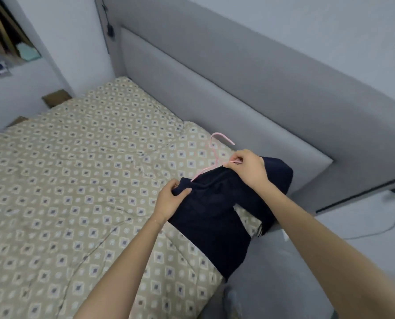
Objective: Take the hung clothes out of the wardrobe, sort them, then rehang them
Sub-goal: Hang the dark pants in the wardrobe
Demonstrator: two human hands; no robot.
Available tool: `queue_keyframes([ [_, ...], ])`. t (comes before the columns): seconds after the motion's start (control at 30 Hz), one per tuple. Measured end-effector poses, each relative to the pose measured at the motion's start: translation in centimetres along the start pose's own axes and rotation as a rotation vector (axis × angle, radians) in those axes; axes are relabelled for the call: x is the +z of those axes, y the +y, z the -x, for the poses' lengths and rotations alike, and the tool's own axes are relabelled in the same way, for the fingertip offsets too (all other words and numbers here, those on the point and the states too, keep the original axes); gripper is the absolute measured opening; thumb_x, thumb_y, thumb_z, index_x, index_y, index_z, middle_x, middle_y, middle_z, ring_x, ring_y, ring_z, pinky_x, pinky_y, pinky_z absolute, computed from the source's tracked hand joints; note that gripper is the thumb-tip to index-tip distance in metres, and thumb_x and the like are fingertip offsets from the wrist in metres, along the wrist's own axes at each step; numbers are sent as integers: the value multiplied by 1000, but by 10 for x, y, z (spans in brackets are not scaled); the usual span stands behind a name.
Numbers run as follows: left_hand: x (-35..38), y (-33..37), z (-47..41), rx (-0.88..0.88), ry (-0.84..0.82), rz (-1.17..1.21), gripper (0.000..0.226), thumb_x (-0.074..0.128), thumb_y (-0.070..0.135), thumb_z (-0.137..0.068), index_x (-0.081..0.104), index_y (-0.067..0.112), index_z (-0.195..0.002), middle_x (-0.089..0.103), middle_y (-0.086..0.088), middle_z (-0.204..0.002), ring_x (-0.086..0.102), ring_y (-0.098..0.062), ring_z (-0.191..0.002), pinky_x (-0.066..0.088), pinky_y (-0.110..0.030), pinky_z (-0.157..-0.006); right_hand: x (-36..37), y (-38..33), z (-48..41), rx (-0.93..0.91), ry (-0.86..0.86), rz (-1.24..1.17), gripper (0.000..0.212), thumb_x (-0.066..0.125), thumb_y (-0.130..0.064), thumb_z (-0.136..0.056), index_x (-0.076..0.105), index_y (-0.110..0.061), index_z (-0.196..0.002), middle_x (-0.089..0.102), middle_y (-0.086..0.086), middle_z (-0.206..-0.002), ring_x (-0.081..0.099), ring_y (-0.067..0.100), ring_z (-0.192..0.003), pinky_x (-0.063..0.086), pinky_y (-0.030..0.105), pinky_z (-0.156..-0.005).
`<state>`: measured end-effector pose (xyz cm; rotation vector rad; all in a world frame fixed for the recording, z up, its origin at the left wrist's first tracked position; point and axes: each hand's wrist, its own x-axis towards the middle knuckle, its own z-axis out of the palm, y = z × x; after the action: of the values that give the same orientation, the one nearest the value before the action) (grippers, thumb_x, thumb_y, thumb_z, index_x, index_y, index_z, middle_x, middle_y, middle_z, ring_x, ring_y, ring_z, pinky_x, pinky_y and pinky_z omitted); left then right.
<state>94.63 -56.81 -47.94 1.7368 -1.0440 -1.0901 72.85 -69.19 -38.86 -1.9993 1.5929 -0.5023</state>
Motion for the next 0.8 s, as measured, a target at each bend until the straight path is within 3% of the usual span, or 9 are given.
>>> queue_keyframes([
  [0.1, 11, 27, 6, 69, -53, -41, 32, 73, 32, -87, 54, 8, -82, 59, -10, -79, 52, -9, -70, 42, -29, -69, -29, 11, 25, 43, 94, -3, 19, 75, -38, -81, 63, -26, -73, 62, -10, -84, 58, 13, -84, 43, 44, -94],
  [0.27, 39, 69, 16, 194, -101, -117, 27, 75, 31, -85, 53, 19, -75, 56, 10, -69, 51, -5, -66, 41, -27, -67, -74, 35, 71, 121, 214, -17, 22, 74, -41, -82, 64, -23, -77, 60, -12, -83, 57, 12, -81, 45, 40, -90],
  [0.43, 81, 102, 31, 319, -186, -172, 24, 76, 32, -81, 56, 19, -78, 61, 1, -76, 58, -17, -72, 48, -39, -72, -117, 70, 129, 231, 303, -85, 24, 76, -43, -79, 64, -23, -74, 62, -12, -78, 56, 10, -77, 48, 39, -81],
  [0.63, 162, 144, 78, 466, -320, -244, 33, 72, 54, -68, 57, 27, -78, 63, 13, -74, 60, -12, -73, 50, -40, -75, -170, 123, 233, 389, 457, -194, 22, 76, -43, -79, 65, -25, -73, 63, -9, -74, 56, 6, -68, 45, 27, -64],
  [0.8, 227, 168, 142, 567, -418, -295, 32, 78, 41, -75, 54, 20, -76, 60, 8, -71, 54, -13, -67, 49, -41, -72, -209, 155, 327, 465, 569, -208, 21, 74, -40, -82, 64, -22, -76, 65, -7, -78, 57, 7, -71, 45, 25, -64],
])
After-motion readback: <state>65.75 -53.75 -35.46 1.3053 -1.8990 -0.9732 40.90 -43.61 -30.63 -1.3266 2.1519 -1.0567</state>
